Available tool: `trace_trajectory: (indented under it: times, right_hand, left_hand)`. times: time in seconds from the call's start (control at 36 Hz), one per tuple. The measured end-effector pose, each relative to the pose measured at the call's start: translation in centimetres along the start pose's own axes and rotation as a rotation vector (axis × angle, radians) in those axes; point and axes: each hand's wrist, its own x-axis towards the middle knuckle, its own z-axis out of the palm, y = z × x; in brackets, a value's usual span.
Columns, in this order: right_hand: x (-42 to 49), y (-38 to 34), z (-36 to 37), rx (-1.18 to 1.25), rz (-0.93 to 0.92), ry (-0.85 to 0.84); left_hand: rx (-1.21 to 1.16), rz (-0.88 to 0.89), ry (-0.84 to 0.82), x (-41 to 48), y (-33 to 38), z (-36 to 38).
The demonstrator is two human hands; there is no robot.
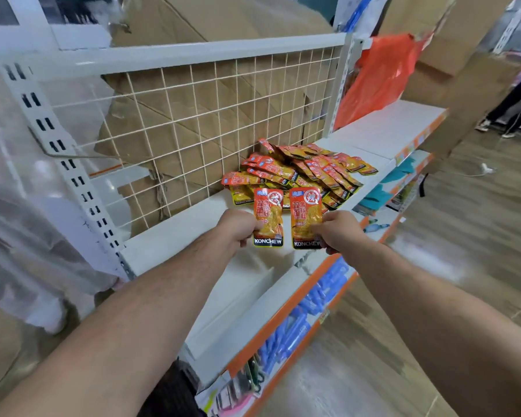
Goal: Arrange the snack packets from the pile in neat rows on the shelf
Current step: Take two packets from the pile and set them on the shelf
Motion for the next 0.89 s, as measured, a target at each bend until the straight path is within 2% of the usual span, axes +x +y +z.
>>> trace_trajectory:
  times: [0.22, 0.47, 0.58, 0.75, 0.89]
  right_hand:
    - [4.2, 3.5, -6.9, 0.011, -0.001, 0.064]
    - [10.6, 6.5, -17.6, 0.049, -0.024, 0.146]
    - [12.8, 8.1, -21.7, 0.065, -0.022, 0.179]
    - [17.1, 10.8, -26.9, 0.128, 0.033, 0.231]
    - [21.7, 12.6, -30.1, 0.164, 0.082, 0.284]
  left_hand:
    - [0.037, 0.033, -0.028, 2.3, 4.5, 8.0]
    - [0.037, 0.158, -0.033, 5.0, 11.6, 18.6]
    - [0.043, 0.158, -0.095, 6.3, 13.9, 23.2]
    - [0.135, 0.253, -0.180, 9.3, 17.8, 30.4]
    - [0.160, 0.239, -0.246, 13.9, 20.5, 35.9]
